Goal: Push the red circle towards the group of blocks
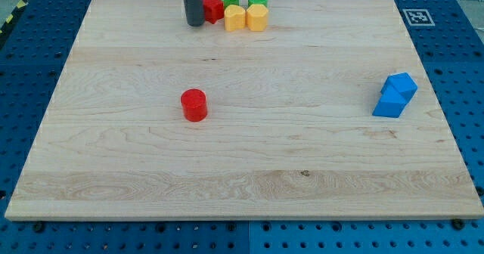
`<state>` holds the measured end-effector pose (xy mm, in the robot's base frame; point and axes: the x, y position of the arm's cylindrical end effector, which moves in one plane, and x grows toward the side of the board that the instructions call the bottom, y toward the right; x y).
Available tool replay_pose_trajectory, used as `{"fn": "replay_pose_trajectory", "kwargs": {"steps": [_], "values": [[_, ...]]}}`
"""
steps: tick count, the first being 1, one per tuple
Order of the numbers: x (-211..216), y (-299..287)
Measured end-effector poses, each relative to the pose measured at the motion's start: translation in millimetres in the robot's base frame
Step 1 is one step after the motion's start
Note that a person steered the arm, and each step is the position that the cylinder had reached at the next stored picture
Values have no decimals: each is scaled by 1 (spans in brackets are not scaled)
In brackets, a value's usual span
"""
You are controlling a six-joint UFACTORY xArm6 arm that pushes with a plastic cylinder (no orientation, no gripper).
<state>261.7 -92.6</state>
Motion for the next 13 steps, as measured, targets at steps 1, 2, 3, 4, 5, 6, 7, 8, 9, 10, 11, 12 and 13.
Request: {"fn": "replay_pose_trajectory", "kwargs": {"steps": [1,2,3,4,5,6,7,8,9,10,11,12,13], "values": [[-14,0],[-2,-5],[39,-38],[87,-82],[157,-90],[210,-67],[188,-5],[149,30],[164,7],[199,-24],[231,-10],[204,31],[149,49]]}}
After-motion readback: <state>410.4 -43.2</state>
